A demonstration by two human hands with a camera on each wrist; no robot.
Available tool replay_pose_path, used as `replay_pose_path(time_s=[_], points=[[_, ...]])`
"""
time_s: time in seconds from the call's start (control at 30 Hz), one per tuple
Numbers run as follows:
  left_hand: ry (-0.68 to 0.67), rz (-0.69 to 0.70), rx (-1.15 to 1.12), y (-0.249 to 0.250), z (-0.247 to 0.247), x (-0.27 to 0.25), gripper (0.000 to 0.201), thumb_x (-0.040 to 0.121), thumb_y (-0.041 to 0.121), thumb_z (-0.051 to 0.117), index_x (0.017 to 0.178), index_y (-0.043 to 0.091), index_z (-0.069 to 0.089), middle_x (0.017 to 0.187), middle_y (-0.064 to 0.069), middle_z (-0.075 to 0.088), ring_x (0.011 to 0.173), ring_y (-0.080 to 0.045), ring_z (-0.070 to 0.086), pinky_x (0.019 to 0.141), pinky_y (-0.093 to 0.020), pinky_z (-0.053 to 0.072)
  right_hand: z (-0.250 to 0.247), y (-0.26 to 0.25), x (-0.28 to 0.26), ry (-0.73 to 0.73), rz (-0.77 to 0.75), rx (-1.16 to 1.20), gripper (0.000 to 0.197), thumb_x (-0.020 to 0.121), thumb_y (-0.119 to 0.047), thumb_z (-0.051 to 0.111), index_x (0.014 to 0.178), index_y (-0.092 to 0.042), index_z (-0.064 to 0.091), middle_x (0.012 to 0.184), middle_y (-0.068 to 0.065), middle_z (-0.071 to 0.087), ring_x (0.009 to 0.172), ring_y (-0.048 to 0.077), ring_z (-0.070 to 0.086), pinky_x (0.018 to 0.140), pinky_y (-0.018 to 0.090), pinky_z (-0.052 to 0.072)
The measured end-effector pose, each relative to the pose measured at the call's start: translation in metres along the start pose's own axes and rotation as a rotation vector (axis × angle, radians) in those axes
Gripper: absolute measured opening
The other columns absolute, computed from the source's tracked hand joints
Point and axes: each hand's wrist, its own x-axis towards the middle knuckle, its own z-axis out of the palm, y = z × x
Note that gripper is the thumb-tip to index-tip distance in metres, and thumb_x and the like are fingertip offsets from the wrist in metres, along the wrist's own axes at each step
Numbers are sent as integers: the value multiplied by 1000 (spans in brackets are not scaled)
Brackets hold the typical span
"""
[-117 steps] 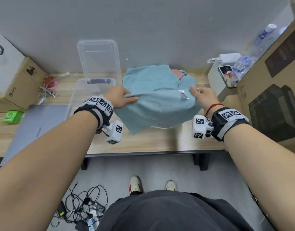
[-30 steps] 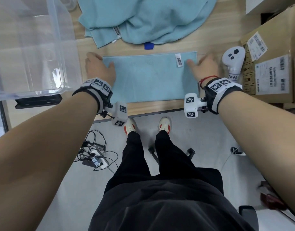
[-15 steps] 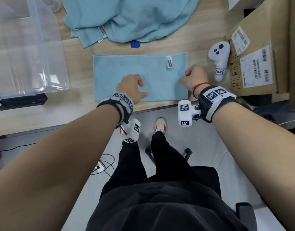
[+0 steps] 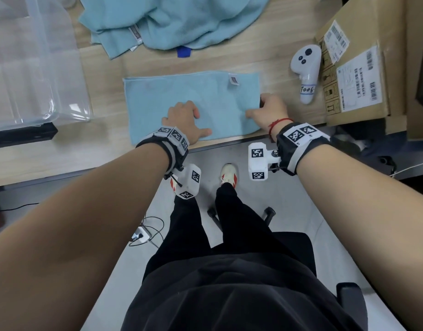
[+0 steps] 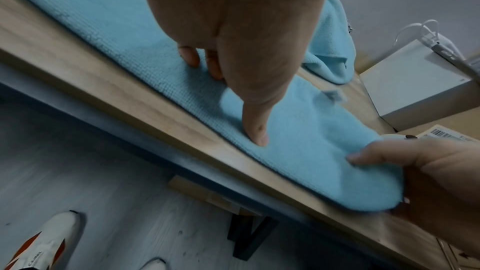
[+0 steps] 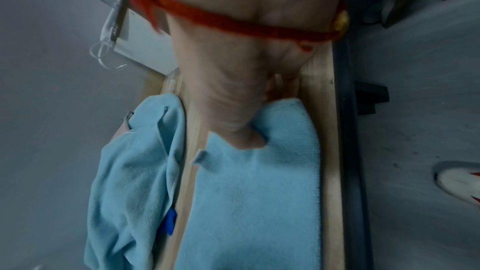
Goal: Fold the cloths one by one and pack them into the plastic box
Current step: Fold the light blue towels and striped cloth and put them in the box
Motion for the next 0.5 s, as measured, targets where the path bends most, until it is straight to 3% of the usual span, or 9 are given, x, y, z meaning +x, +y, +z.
replay_pose_path(time_s=[0.07, 0.17, 0.23, 0.3, 0.4, 0.5], points=[[7, -9, -2, 1, 0, -1, 51, 66, 55, 79, 94, 30, 45, 105, 5, 46, 108, -22, 47, 86, -38, 34, -1, -7, -1, -29, 32, 134, 40, 73, -16, 70, 112, -10, 62, 103, -1, 66, 90, 14, 63, 81, 30, 53], [7, -13, 1, 3, -1, -1, 51, 66, 56, 78, 94, 29, 45, 108, 3, 48, 108, -22, 47, 86, -38, 34, 0, -1, 7, -34, 130, 335, 81, 49, -39, 86, 119, -10, 55, 108, 0, 67, 92, 16, 68, 85, 39, 57], [4, -6, 4, 5, 0, -2, 52, 66, 56, 78, 95, 29, 45, 108, 3, 48, 107, -22, 47, 85, -38, 33, 3, 15, 19, -17, 162, 412, 96, 47, -50, 91, 126, -10, 55, 114, -3, 65, 98, 17, 67, 91, 39, 55], [-3, -1, 5, 6, -1, -2, 52, 66, 56, 78, 95, 29, 45, 108, 4, 48, 106, -21, 46, 85, -38, 34, -5, 4, 5, -34, 192, 435, 73, 60, -44, 88, 118, -8, 63, 108, -1, 69, 96, 19, 68, 92, 40, 55], [-51, 12, -45, 3, -5, -2, 50, 67, 56, 78, 96, 29, 47, 105, 4, 49, 102, -19, 48, 90, -38, 40, -11, -3, -4, -68, 155, 512, 24, 73, -23, 83, 87, -13, 67, 94, 8, 74, 85, 25, 72, 80, 44, 59], [-10, 39, -209, -6, -15, -6, 42, 69, 48, 80, 93, 27, 52, 93, 6, 52, 88, -17, 53, 83, -34, 45, -13, -20, -13, -75, 77, 548, 18, 75, -16, 79, 86, -14, 65, 97, 14, 73, 85, 29, 72, 77, 45, 59]])
